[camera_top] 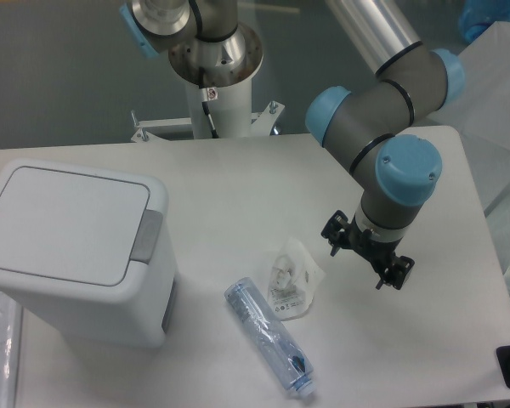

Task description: Open the trash can

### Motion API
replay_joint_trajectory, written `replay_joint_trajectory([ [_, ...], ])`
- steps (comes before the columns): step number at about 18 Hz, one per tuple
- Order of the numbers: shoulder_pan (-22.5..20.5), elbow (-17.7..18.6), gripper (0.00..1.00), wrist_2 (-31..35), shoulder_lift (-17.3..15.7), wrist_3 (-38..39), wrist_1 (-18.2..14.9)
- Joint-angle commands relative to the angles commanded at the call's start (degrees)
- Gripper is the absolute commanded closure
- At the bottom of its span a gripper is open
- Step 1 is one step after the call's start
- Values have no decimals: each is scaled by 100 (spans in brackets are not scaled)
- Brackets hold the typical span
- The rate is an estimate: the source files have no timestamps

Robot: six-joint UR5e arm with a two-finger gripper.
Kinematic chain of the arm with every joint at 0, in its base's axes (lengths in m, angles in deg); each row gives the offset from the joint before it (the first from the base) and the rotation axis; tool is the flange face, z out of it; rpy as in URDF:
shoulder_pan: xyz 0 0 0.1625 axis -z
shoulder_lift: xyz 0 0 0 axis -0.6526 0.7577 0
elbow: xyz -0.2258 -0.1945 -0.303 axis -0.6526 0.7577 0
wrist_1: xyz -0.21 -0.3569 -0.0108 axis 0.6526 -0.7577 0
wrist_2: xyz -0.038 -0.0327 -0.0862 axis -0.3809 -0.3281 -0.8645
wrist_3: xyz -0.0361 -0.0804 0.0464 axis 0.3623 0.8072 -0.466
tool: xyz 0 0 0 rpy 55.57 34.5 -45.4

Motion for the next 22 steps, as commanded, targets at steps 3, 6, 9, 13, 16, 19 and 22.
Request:
replay_joint_trajectory([
  [3, -9, 0, 0, -9, -9, 0, 0],
  [6, 0, 0, 0, -44, -35, 9, -9],
  [9, 26, -9, 0, -140, -87, 253, -26],
  [13, 132, -44, 0, -614, -184, 1000, -18],
  [16, 272, -70, 0, -1061, -290, 1860, 96],
  [19, 474, -44, 0, -1520, -457, 2862, 386],
  [22, 764, -62, 0, -1678, -623, 3470, 509],
])
